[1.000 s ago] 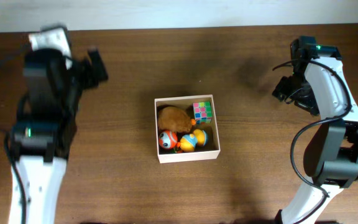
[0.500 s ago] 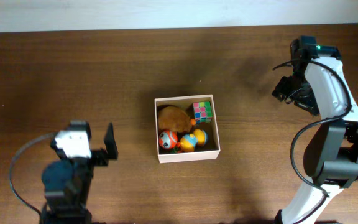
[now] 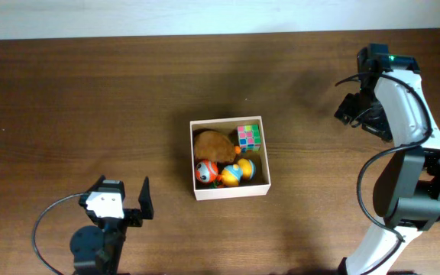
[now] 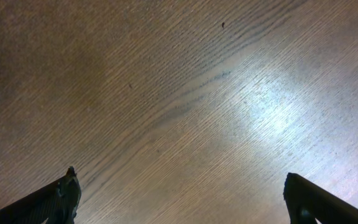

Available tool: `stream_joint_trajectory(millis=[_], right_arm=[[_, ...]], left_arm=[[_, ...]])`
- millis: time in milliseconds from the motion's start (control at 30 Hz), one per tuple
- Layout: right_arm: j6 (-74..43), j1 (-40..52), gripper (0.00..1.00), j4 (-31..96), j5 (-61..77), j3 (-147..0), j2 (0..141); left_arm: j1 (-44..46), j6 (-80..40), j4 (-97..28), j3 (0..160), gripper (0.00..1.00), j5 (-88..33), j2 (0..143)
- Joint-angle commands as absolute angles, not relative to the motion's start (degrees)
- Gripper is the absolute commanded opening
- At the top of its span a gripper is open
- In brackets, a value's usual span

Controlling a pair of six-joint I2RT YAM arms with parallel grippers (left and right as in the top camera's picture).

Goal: Pack container

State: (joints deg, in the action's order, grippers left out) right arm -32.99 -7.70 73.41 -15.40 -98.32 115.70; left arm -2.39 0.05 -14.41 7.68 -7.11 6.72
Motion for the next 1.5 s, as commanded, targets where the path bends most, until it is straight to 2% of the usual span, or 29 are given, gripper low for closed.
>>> stream_joint_trajectory(millis=[0,1467], right_arm=[[-33.54,-7.90,0.99,73.41,-15.68,-98.35,115.46],[-33.52,-7.86,0.99,73.41,-15.68,-98.35,115.42]], left_arm=[[-2.79,0.95,-15.16,5.85,0.99,-8.21,4.01],[-2.79,1.78,-17.56,5.50,0.99,-8.78,0.30]])
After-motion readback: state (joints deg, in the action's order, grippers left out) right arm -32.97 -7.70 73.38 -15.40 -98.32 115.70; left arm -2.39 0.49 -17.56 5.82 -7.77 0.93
